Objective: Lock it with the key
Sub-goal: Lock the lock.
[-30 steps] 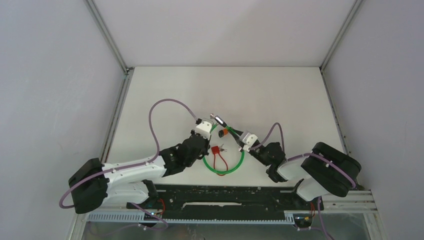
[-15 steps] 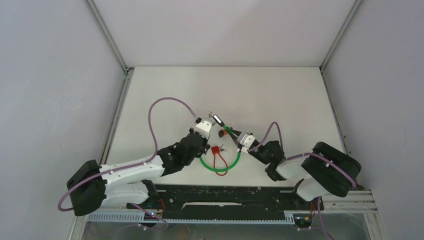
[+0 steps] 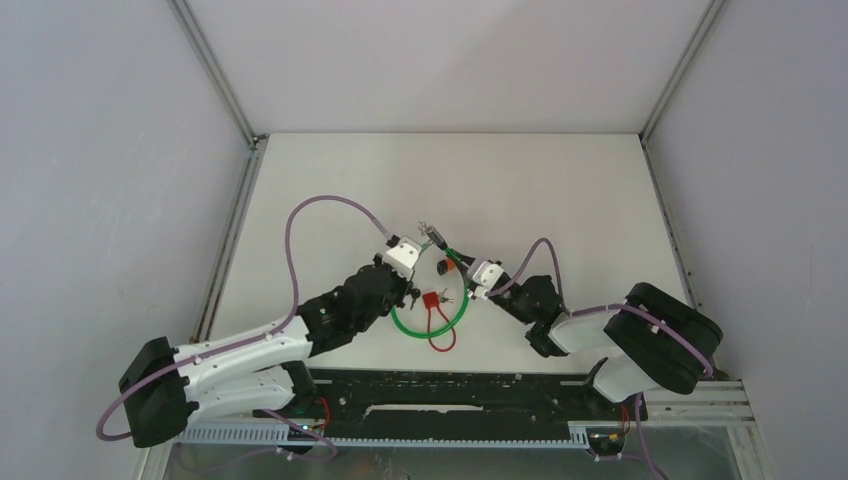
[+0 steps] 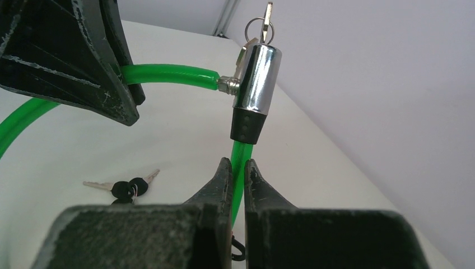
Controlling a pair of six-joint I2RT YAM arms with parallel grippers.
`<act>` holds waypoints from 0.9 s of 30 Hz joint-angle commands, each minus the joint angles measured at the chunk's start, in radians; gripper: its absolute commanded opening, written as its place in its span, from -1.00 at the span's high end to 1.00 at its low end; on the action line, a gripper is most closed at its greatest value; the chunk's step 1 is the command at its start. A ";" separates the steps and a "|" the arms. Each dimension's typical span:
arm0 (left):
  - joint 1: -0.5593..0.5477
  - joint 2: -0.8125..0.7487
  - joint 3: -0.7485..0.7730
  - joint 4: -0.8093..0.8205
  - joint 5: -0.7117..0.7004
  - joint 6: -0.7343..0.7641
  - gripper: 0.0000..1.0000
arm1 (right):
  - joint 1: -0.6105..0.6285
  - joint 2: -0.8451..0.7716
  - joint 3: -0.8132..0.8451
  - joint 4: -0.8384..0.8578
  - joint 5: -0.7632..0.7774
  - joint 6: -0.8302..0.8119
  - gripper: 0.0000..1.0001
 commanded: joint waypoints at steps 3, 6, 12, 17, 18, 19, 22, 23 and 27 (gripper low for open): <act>-0.013 -0.007 0.082 0.118 0.134 0.008 0.91 | 0.065 0.015 -0.001 -0.056 -0.195 0.018 1.00; -0.013 0.015 0.083 0.094 0.122 0.000 0.94 | 0.068 0.018 -0.003 -0.052 -0.193 0.008 1.00; -0.013 0.011 0.049 0.150 0.106 -0.006 0.99 | 0.069 0.027 -0.007 -0.013 -0.148 0.027 1.00; -0.013 0.002 0.038 0.158 0.088 0.005 1.00 | 0.068 0.031 -0.007 -0.001 -0.127 0.030 1.00; -0.013 0.001 0.037 0.157 0.088 0.007 1.00 | 0.068 0.031 -0.007 0.000 -0.123 0.030 1.00; -0.013 -0.002 0.035 0.157 0.090 0.010 1.00 | 0.068 0.031 -0.007 0.000 -0.122 0.031 1.00; -0.013 -0.010 0.032 0.157 0.098 0.011 1.00 | 0.069 0.031 -0.007 0.006 -0.117 0.039 0.93; -0.013 -0.011 0.030 0.160 0.102 0.010 1.00 | 0.069 0.032 -0.007 0.008 -0.114 0.041 0.89; -0.013 -0.019 0.017 0.176 0.106 0.002 1.00 | 0.069 0.033 -0.007 0.013 -0.106 0.048 0.68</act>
